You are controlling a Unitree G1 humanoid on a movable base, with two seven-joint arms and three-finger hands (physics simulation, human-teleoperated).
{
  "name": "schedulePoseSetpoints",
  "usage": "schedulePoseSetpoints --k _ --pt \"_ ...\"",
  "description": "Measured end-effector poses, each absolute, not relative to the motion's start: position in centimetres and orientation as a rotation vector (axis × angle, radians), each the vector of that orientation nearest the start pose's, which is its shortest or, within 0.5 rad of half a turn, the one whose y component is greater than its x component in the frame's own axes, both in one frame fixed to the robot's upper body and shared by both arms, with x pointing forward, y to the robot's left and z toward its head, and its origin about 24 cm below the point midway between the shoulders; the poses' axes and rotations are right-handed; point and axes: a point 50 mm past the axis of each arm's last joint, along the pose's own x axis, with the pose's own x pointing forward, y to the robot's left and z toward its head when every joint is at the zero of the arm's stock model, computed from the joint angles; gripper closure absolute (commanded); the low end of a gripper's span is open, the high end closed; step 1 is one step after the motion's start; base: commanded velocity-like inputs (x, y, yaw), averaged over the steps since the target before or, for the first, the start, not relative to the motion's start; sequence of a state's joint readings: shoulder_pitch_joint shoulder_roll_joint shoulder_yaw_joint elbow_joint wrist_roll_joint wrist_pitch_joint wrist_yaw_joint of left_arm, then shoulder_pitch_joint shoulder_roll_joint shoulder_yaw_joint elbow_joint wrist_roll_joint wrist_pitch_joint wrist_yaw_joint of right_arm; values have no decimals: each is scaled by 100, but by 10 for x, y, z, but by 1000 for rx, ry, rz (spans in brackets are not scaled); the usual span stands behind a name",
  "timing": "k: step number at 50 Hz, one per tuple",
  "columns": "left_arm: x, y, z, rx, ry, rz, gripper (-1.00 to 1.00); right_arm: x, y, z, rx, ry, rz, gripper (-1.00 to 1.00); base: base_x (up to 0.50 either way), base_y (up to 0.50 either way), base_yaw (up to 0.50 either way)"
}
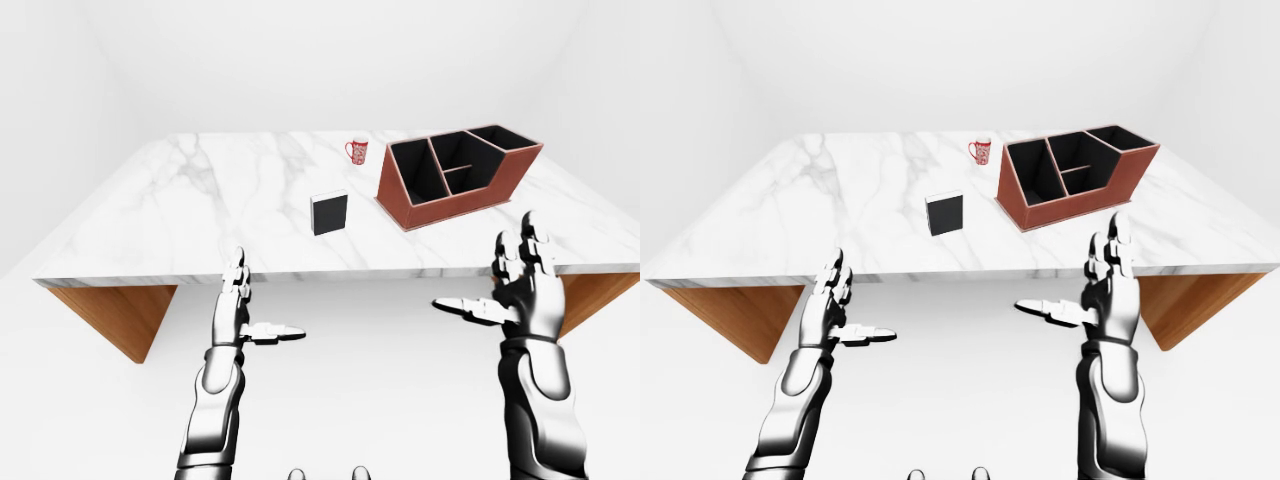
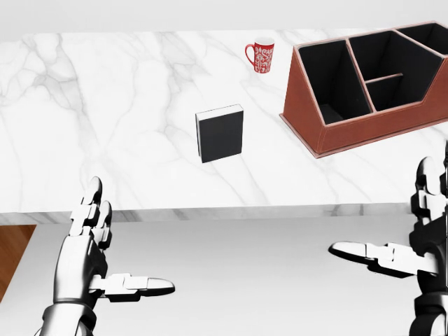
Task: Pick up the book and place it in the left compartment of the caddy.
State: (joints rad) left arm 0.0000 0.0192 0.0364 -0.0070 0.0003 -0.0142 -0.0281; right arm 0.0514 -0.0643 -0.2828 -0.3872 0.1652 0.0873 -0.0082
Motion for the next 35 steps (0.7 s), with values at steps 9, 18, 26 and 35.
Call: schedulePoseSetpoints --k 9,18,26,35 --pt "254 160 45 24 -19 8 -100 215 -246 131 43 -342 -313 -100 0 0 0" --pt "254 160 44 26 -20 10 -100 203 -272 138 75 -386 -374 -100 0 0 0" --pt "255 160 43 28 -18 11 -100 191 -296 145 84 -418 -436 -100 0 0 0" --pt "255 160 41 32 -14 12 -100 173 -327 147 90 -431 -516 -100 0 0 0"
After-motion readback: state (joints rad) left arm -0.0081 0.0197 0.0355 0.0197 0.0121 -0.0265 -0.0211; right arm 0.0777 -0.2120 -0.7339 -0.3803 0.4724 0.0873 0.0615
